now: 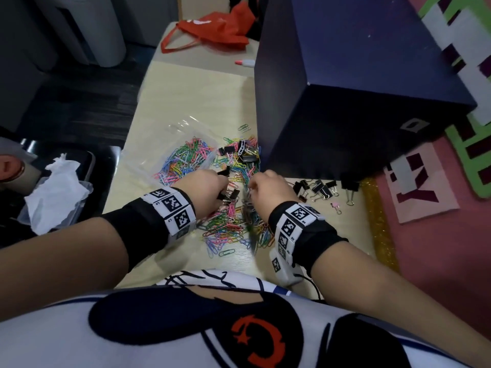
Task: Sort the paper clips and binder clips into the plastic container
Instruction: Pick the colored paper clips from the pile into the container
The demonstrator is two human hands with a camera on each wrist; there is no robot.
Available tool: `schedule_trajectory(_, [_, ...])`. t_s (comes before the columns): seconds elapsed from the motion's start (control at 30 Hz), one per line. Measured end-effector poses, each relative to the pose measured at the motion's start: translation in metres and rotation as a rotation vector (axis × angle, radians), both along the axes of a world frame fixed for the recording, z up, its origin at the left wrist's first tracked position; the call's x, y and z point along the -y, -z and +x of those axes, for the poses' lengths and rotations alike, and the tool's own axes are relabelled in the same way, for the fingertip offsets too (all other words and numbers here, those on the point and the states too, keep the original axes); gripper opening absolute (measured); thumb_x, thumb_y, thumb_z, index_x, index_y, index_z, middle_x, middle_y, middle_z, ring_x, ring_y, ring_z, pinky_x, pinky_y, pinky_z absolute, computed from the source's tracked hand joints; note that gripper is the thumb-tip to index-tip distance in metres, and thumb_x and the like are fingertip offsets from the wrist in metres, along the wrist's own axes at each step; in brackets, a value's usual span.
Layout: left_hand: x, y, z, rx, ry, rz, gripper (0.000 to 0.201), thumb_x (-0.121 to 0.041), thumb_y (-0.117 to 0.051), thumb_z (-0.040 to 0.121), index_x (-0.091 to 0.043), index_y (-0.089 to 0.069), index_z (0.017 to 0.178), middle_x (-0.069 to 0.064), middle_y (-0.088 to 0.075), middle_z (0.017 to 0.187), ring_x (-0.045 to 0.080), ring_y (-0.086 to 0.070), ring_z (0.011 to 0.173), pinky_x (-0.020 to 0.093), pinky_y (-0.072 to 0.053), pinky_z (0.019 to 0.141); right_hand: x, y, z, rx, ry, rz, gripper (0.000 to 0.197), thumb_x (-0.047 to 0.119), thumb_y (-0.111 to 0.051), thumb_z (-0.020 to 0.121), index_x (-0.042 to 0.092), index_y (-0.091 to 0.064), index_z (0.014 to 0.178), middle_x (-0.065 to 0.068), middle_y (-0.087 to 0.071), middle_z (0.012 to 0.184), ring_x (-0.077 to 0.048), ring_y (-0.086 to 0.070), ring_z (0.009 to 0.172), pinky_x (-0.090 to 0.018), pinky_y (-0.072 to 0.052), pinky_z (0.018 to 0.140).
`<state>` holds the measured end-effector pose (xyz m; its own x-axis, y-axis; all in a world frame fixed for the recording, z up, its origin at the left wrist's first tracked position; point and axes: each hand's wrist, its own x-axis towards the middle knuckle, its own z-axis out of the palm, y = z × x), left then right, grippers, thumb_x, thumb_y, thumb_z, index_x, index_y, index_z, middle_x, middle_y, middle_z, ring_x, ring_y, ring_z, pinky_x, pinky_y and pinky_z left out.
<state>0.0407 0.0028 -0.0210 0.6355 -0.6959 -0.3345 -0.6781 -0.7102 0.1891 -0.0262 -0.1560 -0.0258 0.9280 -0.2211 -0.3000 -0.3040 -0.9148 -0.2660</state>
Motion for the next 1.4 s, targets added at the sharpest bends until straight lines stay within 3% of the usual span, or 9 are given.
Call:
schedule_trajectory(0.23, [-0.030,-0.004,-0.007,-0.020,-0.106,-0.037,0.017,-0.017,-0.059,0.080,-0.023,-0.044,0.081,0.005,-0.053,0.096,0.027,-0.056,0.088,0.035,-0.048,0.072,-0.032,0.008,0.016,-0.071,-0.117,-0.064,0.040,0.045,-0.054,0.091,0.020,-0.055,0.122,-0.008,-0.051,0.124,-0.031,-0.049,0.116,-0.038,-0.043,0.093])
schedule_trajectory(0.47, [-0.044,-0.002,-0.009,-0.022,-0.129,-0.034,0.017,-0.018,-0.060,0.080,-0.023,-0.044,0.083,0.003,-0.054,0.097,0.027,-0.056,0.091,0.034,-0.048,0.074,-0.043,0.011,0.025,-0.120,-0.130,-0.061,0.034,0.030,-0.057,0.093,0.012,-0.054,0.122,-0.011,-0.046,0.128,-0.030,-0.056,0.111,-0.035,-0.045,0.089])
schedule_trajectory(0.6, [-0.044,-0.001,-0.010,-0.023,-0.136,-0.036,0.013,-0.019,-0.059,0.082,-0.022,-0.047,0.087,0.003,-0.053,0.098,0.026,-0.056,0.090,0.033,-0.048,0.072,-0.043,0.011,0.023,-0.104,-0.024,0.042,0.029,0.024,-0.061,0.090,0.012,-0.053,0.116,-0.010,-0.048,0.124,-0.029,-0.054,0.109,-0.033,-0.043,0.085])
schedule_trajectory(0.73, [-0.039,-0.002,-0.011,0.012,-0.098,-0.046,0.018,-0.030,-0.057,0.088,-0.017,-0.053,0.100,0.005,-0.056,0.101,0.027,-0.057,0.094,0.039,-0.051,0.078,-0.032,0.003,0.010,-0.006,0.108,0.123,0.021,0.033,-0.060,0.089,0.020,-0.049,0.102,-0.001,-0.058,0.091,-0.026,-0.059,0.088,-0.030,-0.044,0.070])
schedule_trajectory(0.87, [-0.024,-0.005,-0.014,0.029,-0.049,-0.051,0.027,-0.039,-0.050,0.093,-0.015,-0.054,0.105,0.006,-0.061,0.098,0.028,-0.060,0.091,0.036,-0.051,0.072,-0.012,-0.001,-0.009,-0.009,0.198,0.167,0.023,0.037,-0.052,0.093,0.020,-0.055,0.109,-0.004,-0.064,0.097,-0.026,-0.060,0.088,-0.032,-0.048,0.073])
schedule_trajectory(1.1, [0.033,-0.018,-0.020,-0.068,-0.026,-0.229,0.023,-0.031,-0.055,0.091,-0.019,-0.058,0.110,0.004,-0.069,0.095,0.025,-0.063,0.094,0.029,-0.046,0.083,0.036,-0.008,-0.041,0.102,0.576,0.182,0.023,0.029,-0.052,0.094,0.017,-0.057,0.114,-0.006,-0.066,0.105,-0.026,-0.060,0.092,-0.027,-0.042,0.070])
schedule_trajectory(1.23, [0.067,-0.023,-0.026,-0.378,-0.086,-0.411,0.056,-0.021,-0.058,0.090,-0.018,-0.038,0.142,0.000,-0.065,0.120,0.016,-0.063,0.104,0.024,-0.046,0.092,0.054,-0.005,-0.052,0.187,0.811,0.219,0.060,0.037,-0.058,0.091,0.013,-0.036,0.142,-0.012,-0.050,0.134,-0.032,-0.052,0.119,-0.035,-0.045,0.092])
schedule_trajectory(1.3, [0.071,-0.021,-0.027,-0.345,-0.013,-0.368,0.059,-0.020,-0.056,0.091,-0.019,-0.032,0.145,-0.001,-0.061,0.127,0.015,-0.062,0.106,0.029,-0.047,0.097,0.056,0.001,-0.056,0.154,0.825,0.158,0.065,0.036,-0.056,0.092,0.012,-0.029,0.145,-0.014,-0.037,0.145,-0.033,-0.043,0.128,-0.040,-0.039,0.101])
schedule_trajectory(1.4, [0.060,-0.014,-0.021,-0.159,0.026,-0.282,0.045,-0.016,-0.052,0.091,-0.020,-0.048,0.135,0.003,-0.058,0.126,0.020,-0.058,0.110,0.031,-0.045,0.094,0.050,0.007,-0.060,0.213,0.759,0.017,0.051,0.025,-0.053,0.092,0.012,-0.039,0.140,-0.013,-0.037,0.144,-0.031,-0.040,0.128,-0.042,-0.035,0.105])
